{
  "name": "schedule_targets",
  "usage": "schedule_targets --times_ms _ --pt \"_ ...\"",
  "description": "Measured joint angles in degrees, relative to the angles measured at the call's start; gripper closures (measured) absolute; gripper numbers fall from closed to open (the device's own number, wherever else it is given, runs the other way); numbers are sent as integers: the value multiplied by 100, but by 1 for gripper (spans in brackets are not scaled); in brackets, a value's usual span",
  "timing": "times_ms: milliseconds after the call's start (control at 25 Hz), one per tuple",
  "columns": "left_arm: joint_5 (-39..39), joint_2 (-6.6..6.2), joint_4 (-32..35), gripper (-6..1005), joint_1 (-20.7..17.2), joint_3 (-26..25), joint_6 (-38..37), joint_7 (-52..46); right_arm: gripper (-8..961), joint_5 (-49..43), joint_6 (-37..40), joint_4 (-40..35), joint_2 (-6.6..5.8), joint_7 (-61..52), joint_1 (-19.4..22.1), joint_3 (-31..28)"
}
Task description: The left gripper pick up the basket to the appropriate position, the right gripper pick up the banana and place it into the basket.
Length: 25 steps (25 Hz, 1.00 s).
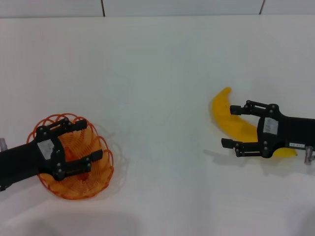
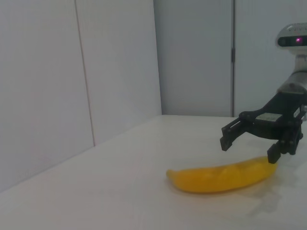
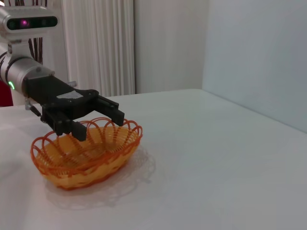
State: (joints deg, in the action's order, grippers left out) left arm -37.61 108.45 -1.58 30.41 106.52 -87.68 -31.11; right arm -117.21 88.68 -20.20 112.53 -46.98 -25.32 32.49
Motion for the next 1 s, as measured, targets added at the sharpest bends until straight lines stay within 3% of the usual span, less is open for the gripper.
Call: schedule_targets --times_ms 400,560,640,680,720,760,800,840,880,920,1000 --pt "11 1 13 198 0 -41 -9 0 65 -4 0 -9 -4 -3 1 3" --pt "426 -5 17 207 -19 -359 -30 -244 64 -4 1 -9 -9 -4 1 3" --pt "687 -78 36 212 -9 -474 -34 -694 64 -4 1 2 -26 -4 1 3" --pt "845 -257 67 215 90 -487 -35 -1453 64 -4 6 14 -36 -9 1 3" --pt "845 -257 67 217 90 -487 -35 -1453 64 -4 11 12 -37 -12 1 3" --pt "839 -490 73 220 239 -420 -37 -2177 64 -4 17 6 -38 -16 1 3" --pt "839 -490 73 222 239 -420 -37 -2177 64 -4 17 6 -38 -16 1 3" --pt "778 -654 70 225 338 -330 -40 -2592 64 -3 21 -1 -38 -19 1 3" --pt "643 -922 50 227 545 -94 -50 -3076 64 5 25 -7 -43 -20 1 0" --pt "643 -922 50 229 545 -94 -50 -3076 64 5 25 -7 -43 -20 1 0" --pt "484 -1185 31 234 820 239 -69 -3452 64 12 34 -9 -49 -21 2 -14"
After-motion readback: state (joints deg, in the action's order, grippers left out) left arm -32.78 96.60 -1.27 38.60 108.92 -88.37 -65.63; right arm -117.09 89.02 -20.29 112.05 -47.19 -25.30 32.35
